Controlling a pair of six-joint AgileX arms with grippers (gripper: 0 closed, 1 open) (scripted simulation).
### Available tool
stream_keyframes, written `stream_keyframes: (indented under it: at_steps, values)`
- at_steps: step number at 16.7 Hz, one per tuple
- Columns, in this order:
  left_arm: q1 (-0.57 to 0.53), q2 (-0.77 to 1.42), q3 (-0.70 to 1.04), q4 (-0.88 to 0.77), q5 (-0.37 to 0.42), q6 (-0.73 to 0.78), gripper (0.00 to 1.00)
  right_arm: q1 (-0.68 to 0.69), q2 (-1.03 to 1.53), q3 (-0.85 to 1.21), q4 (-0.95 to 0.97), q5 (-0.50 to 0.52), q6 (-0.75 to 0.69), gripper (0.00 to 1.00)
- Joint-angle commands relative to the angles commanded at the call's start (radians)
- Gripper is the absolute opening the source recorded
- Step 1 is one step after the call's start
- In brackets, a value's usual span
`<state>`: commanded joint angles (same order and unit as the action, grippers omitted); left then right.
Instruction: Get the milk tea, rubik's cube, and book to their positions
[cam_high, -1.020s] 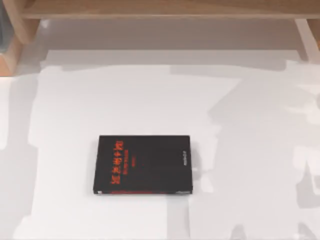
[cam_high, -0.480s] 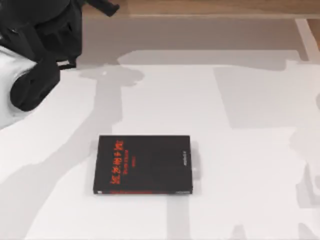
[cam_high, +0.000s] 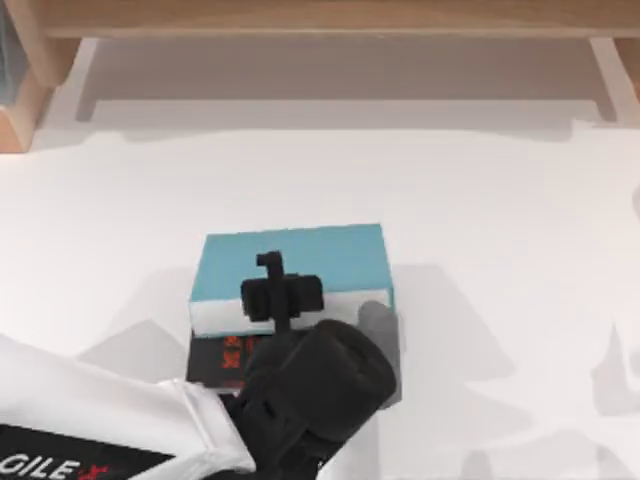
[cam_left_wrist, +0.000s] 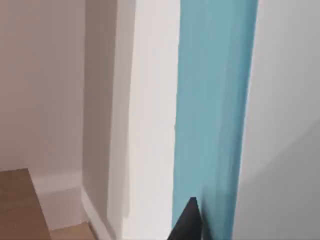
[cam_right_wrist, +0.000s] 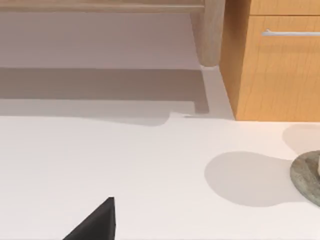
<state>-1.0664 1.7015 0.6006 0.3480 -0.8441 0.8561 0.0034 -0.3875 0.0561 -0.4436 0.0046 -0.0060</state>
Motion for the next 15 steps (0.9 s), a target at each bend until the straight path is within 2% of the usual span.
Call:
stream_keyframes:
  at_steps: [3,15]
  values:
    - [-0.048,0.043,-0.044,-0.026,-0.017,-0.011,0.0,0.0,0.0,0.0,0.0,0.0,0.0,1.0]
    - [-0.033,0.058,-0.041,0.001,-0.007,0.007,0.0,0.0,0.0,0.0,0.0,0.0,0.0,1.0]
